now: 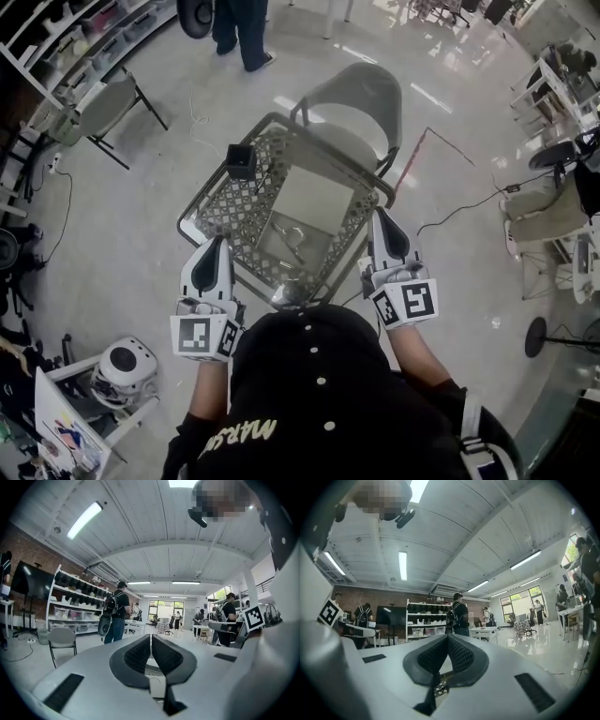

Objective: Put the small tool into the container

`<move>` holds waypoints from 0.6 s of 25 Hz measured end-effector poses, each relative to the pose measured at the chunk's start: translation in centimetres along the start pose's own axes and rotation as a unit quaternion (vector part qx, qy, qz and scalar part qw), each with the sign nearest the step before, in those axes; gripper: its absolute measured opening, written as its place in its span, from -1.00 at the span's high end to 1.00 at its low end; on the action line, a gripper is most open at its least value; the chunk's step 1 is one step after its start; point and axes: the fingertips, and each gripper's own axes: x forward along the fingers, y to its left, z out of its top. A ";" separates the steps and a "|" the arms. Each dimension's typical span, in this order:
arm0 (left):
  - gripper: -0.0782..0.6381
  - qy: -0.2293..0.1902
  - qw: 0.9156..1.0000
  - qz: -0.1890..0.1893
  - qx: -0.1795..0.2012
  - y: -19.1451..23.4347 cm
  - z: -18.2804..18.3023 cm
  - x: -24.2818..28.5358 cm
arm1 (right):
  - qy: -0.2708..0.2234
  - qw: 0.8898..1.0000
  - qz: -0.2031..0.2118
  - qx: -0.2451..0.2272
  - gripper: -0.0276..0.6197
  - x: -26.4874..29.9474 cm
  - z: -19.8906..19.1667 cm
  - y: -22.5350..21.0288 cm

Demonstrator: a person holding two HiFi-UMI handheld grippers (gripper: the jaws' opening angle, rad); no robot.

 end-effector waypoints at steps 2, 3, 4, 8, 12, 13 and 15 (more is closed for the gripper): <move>0.69 0.001 1.000 -0.001 0.000 -0.1 -0.1 0.1 | -0.001 1.000 0.003 -0.002 0.87 0.1 0.0 0.3; 0.69 0.001 1.000 -0.003 0.000 -0.2 -0.1 0.1 | -0.001 1.000 0.006 -0.003 0.88 0.1 0.1 0.4; 0.69 0.000 1.000 -0.005 0.001 -0.4 -0.1 0.2 | 0.000 1.000 0.009 -0.005 0.88 0.1 0.1 0.5; 0.69 -0.002 1.000 -0.008 -0.001 -1.2 -0.1 0.7 | 0.000 1.000 0.023 -0.004 0.88 0.0 0.1 0.9; 0.69 -0.003 1.000 -0.008 -0.001 -1.2 0.0 0.9 | 0.002 1.000 0.027 -0.006 0.88 0.3 0.3 1.1; 0.69 -0.003 1.000 -0.007 -0.001 -1.1 0.0 0.9 | 0.002 1.000 0.027 -0.003 0.88 0.4 0.3 1.2; 0.69 -0.003 1.000 -0.006 -0.002 -1.1 0.0 0.9 | 0.001 1.000 0.028 0.000 0.88 0.6 0.4 1.2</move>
